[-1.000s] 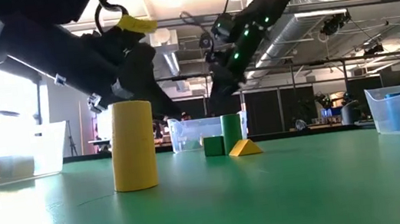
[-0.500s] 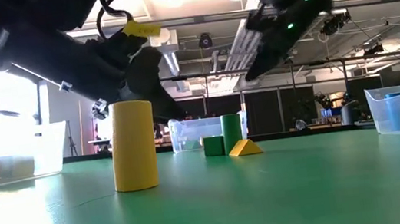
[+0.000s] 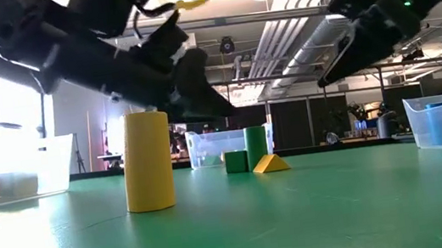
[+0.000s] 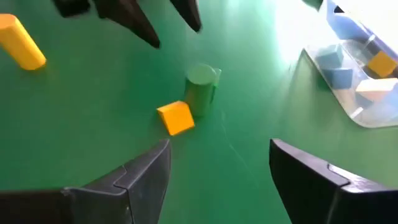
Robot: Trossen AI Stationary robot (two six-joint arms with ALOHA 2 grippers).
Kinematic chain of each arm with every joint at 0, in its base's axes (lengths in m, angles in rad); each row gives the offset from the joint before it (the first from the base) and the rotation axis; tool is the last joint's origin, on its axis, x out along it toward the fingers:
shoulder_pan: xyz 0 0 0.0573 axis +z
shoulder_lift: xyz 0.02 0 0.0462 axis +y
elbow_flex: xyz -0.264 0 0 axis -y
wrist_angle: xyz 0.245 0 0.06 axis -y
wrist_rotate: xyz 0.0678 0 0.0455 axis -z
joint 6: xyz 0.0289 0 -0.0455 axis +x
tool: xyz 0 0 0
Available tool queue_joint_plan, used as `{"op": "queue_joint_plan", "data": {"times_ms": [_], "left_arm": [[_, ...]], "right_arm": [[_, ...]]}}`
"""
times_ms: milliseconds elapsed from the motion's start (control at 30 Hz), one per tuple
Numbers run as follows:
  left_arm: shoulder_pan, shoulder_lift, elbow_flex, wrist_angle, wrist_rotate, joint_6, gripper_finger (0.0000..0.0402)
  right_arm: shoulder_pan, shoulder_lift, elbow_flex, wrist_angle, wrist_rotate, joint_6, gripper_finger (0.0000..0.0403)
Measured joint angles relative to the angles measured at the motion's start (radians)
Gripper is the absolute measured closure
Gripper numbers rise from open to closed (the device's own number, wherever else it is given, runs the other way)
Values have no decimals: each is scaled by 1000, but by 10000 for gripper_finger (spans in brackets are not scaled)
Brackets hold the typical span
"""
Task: Sort blocks by size
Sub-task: Put the green cylindrical block into the right transparent bin
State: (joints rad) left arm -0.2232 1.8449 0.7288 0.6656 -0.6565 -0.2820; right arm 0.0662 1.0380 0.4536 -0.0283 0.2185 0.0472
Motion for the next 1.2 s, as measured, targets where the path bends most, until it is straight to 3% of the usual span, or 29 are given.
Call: {"op": "queue_joint_plan", "data": {"times_ms": [167,367,833,1000,1200], "left_arm": [[37,77,27,136,87,205,178],[90,169,111,165,115,230,163],[107,192,152,69,133,156,160],[106,192,152,63,133,145,190],[109,192,152,76,135,151,271]], "right_arm": [[139,2,-17,64,169,71,144],[232,0,-17,93,304,84,144],[255,3,-17,104,340,86,144],[255,3,-17,109,340,87,144],[255,3,-17,112,366,110,144]]}}
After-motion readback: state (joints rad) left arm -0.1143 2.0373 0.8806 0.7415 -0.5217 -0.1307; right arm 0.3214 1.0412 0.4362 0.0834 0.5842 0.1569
